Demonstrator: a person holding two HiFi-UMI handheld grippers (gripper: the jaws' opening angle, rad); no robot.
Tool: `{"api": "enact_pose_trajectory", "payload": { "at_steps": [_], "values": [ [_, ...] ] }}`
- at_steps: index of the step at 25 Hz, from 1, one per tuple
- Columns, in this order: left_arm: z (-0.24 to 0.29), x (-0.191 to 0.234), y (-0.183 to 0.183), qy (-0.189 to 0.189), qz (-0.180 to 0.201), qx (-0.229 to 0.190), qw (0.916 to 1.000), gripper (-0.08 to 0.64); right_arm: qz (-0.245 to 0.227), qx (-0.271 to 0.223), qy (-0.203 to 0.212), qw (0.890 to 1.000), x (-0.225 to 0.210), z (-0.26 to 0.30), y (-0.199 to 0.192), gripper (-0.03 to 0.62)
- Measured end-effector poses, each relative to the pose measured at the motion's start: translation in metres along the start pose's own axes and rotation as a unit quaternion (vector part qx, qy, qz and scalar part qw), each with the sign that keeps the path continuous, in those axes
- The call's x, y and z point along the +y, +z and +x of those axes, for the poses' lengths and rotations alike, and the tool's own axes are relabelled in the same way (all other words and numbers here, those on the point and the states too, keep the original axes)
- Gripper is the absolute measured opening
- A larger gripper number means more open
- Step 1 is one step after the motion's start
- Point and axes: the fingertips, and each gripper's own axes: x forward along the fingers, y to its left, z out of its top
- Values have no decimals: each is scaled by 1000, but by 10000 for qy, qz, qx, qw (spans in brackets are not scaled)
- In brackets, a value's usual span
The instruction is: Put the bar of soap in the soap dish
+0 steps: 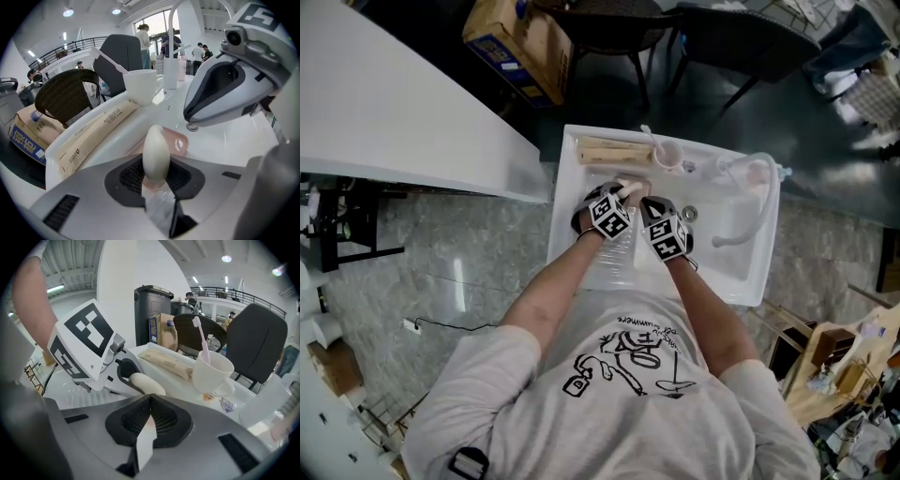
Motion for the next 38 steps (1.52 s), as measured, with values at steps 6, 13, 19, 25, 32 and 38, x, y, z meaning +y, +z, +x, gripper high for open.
{"api": "enact_pose_trajectory", "payload": {
  "at_steps": [6, 13, 19, 25, 32, 38],
  "values": [
    [5, 3, -4, 42, 60, 57, 10000, 103, -11, 9, -6, 10000, -2, 0, -2, 21],
    [6, 3, -5, 34, 175, 88, 9998, 104, -7, 22, -12, 10000, -3, 0, -3, 21],
    [7, 2, -6, 29, 217, 102, 9997, 106, 3, -1, 30, 10000, 0, -2, -2, 21],
    [7, 4, -5, 50, 230, 121, 9996, 110, -2, 26, -6, 10000, -4, -3, -4, 21],
    [2, 4, -5, 55, 268, 153, 9995, 127, -25, 29, -3, 10000, -1, -6, -5, 21],
    [3, 1, -6, 31, 291, 158, 9994, 129, -37, 2, -28, 10000, -2, -9, -4, 21]
  ]
}}
